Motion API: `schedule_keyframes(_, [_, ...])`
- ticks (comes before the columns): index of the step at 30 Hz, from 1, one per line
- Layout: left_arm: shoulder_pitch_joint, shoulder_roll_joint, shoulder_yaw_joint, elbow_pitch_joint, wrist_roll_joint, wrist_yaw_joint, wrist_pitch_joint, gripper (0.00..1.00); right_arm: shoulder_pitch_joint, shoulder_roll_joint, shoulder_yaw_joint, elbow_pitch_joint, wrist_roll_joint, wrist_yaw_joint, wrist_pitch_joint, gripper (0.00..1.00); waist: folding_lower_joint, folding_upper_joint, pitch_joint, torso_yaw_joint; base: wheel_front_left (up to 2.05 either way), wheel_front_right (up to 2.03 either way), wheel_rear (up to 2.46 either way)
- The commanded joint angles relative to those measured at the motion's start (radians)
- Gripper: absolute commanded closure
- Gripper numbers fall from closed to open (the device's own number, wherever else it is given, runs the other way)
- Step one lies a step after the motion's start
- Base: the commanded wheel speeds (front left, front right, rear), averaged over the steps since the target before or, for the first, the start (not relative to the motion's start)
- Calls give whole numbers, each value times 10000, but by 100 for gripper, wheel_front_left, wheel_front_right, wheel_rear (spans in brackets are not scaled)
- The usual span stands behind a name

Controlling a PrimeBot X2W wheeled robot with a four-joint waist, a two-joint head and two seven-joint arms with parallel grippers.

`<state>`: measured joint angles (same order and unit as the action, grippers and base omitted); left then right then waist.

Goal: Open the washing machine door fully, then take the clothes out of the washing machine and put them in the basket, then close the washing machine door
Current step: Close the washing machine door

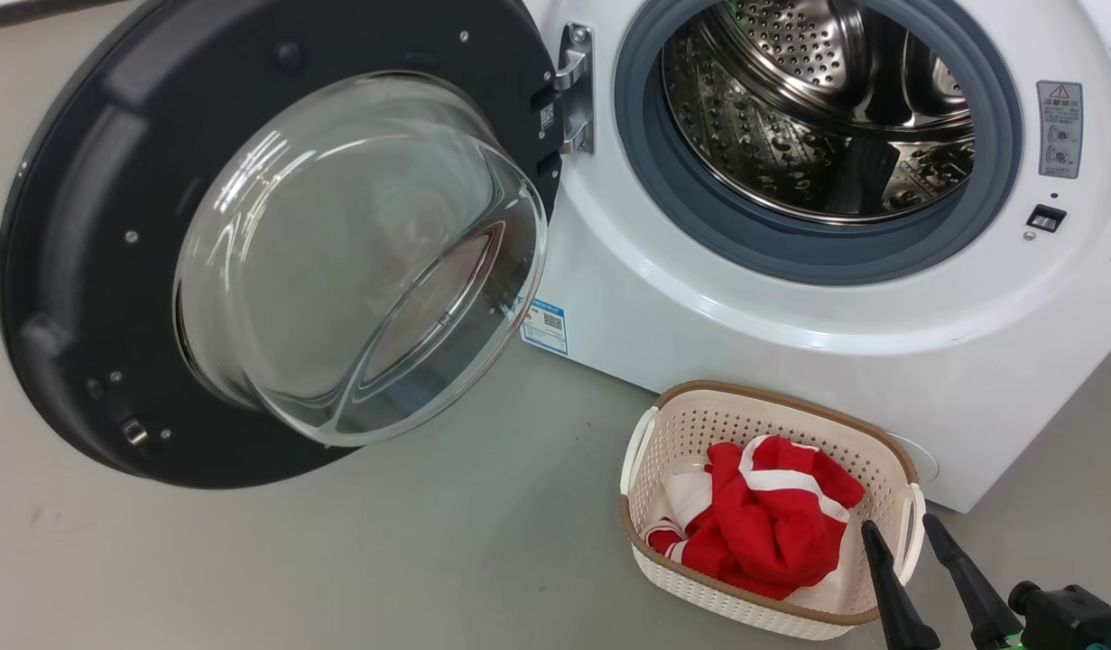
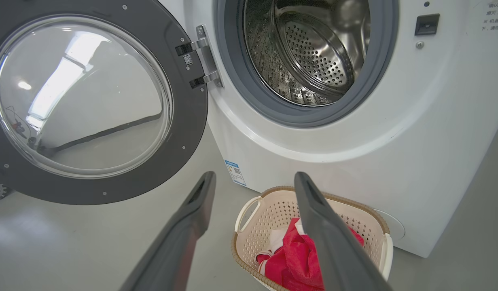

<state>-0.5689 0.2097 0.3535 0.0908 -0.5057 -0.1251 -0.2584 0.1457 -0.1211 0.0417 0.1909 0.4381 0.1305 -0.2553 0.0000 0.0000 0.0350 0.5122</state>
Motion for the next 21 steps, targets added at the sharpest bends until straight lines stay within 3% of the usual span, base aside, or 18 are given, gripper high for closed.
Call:
schedule_keyframes(1, [-672,777,416,549,-489,-51,-34,100,-5,-84,134,-288,-25,2,-65,0,0,0,-34,-30,0,0,0])
schedule_keyframes(6, [-2011,1739,472,3454,-2075,-53,565,100,193,-3,57,-368,-63,2,-65,0,0,0,-88,-88,0,0,0])
schedule_keyframes(10, [-2970,2237,466,5641,-3066,-54,1838,100,296,5,-23,-440,-85,2,-65,0,0,0,-35,-105,0,0,0])
schedule_keyframes(15, [-3774,2649,139,7793,-3438,-4,3778,100,379,-46,-102,-536,-113,2,-65,0,0,0,66,-106,0,0,0])
schedule_keyframes(21, [-4238,2804,-306,9183,-3561,-17,5450,100,437,-95,-171,-619,-134,2,-65,0,0,0,164,-106,0,0,0])
